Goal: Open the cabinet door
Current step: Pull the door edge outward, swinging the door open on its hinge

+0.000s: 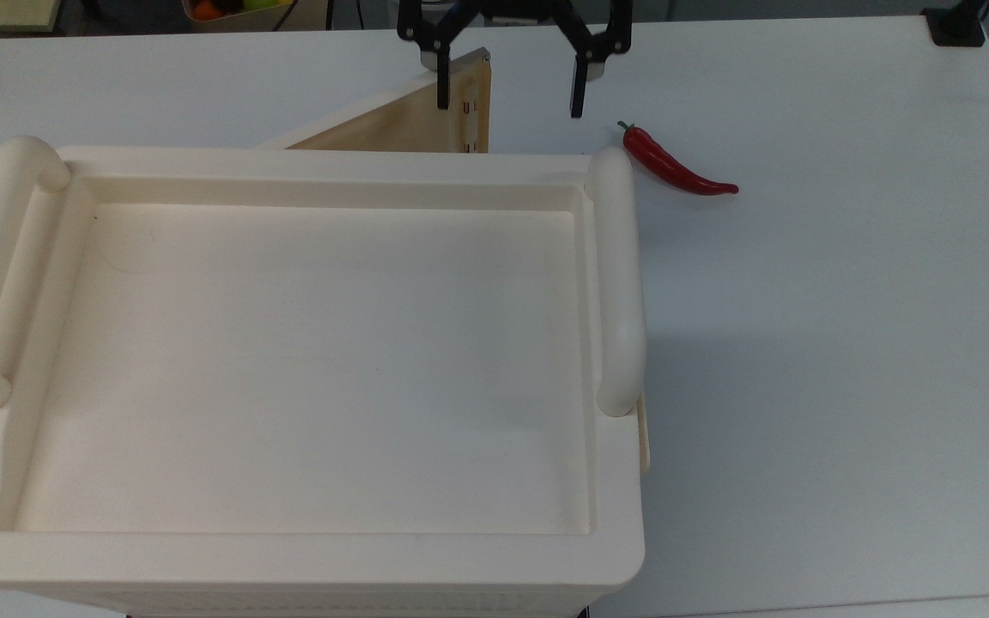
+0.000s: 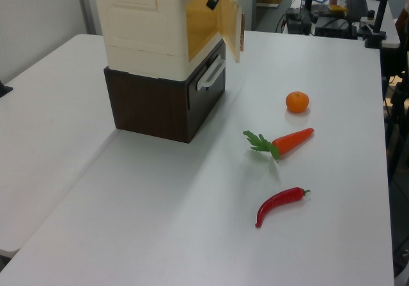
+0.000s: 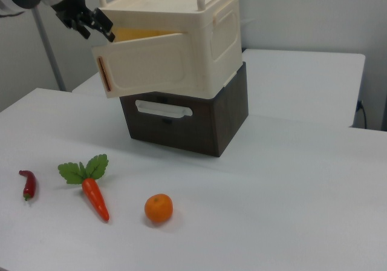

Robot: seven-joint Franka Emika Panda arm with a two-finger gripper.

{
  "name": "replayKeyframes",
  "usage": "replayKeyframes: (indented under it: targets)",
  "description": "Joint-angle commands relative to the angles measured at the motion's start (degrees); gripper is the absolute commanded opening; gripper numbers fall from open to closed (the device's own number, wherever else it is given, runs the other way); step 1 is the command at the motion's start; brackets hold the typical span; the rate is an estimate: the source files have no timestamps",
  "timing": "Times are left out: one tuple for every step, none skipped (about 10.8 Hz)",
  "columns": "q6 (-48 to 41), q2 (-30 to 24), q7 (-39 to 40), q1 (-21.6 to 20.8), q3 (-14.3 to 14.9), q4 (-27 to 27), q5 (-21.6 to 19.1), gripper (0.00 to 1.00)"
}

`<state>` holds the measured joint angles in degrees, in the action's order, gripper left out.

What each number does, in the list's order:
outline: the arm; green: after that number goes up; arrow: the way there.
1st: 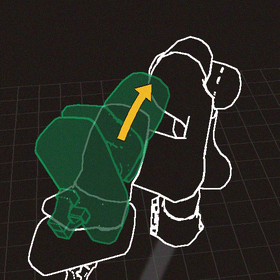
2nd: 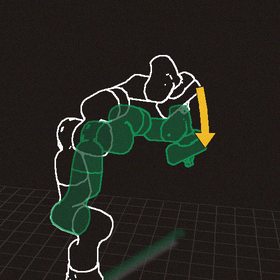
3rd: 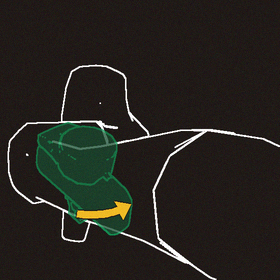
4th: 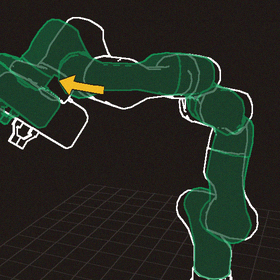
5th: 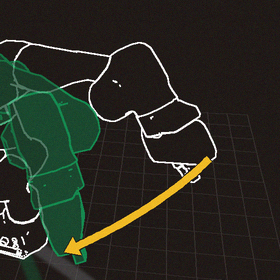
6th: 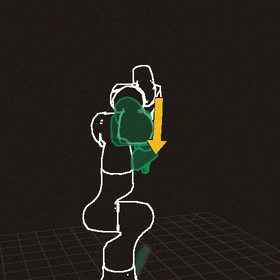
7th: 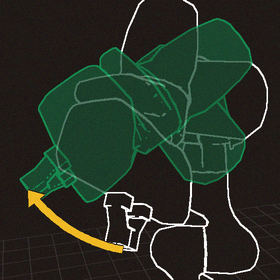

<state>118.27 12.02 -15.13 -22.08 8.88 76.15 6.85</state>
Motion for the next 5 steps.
replayKeyframes:
  targets:
    - [-6.2, -1.4, -0.2, 0.1, 0.2, 2.2, 1.1, 1.00]
    - [-10.0, -1.9, 1.8, 0.4, 0.8, 2.1, 1.0, 1.00]
    - [-13.4, -2.5, 3.8, 0.5, 1.0, 2.0, 1.0, 1.00]
    - [-16.2, -2.9, 5.3, 1.3, 1.0, 1.9, 0.9, 1.00]
    - [-18.1, -3.3, 5.7, 1.4, 1.0, 1.9, 0.9, 1.00]
